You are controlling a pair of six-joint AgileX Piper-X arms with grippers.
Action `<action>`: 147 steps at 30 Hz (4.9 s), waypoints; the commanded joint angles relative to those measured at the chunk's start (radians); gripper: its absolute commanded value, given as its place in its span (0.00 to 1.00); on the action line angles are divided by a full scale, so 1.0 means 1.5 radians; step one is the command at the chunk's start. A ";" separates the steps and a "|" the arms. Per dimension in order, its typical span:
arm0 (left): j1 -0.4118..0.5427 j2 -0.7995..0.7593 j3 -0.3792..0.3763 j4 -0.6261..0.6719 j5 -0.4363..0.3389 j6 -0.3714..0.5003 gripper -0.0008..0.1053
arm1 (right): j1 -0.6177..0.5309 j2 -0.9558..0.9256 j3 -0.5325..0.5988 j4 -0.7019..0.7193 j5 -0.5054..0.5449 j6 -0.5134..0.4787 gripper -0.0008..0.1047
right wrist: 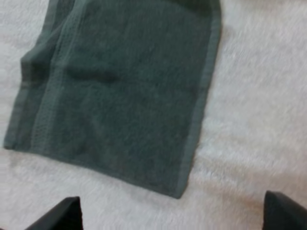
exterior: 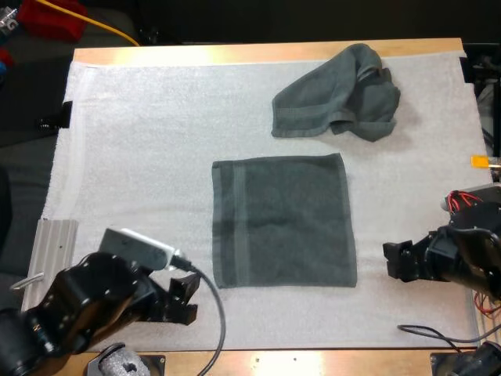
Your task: Pick towel from pile, fold and stack
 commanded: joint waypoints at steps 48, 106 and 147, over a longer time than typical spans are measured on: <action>-0.004 -0.087 0.274 -0.122 0.122 -0.083 0.66 | -0.002 -0.082 0.597 -0.579 -0.172 0.357 0.69; -0.004 -0.087 0.383 -0.278 0.127 -0.142 0.66 | -0.002 0.207 0.677 -0.974 -0.201 0.540 0.02; 0.296 0.364 0.512 -0.623 0.409 -0.033 0.66 | -0.002 0.207 0.677 -0.974 -0.225 0.540 0.02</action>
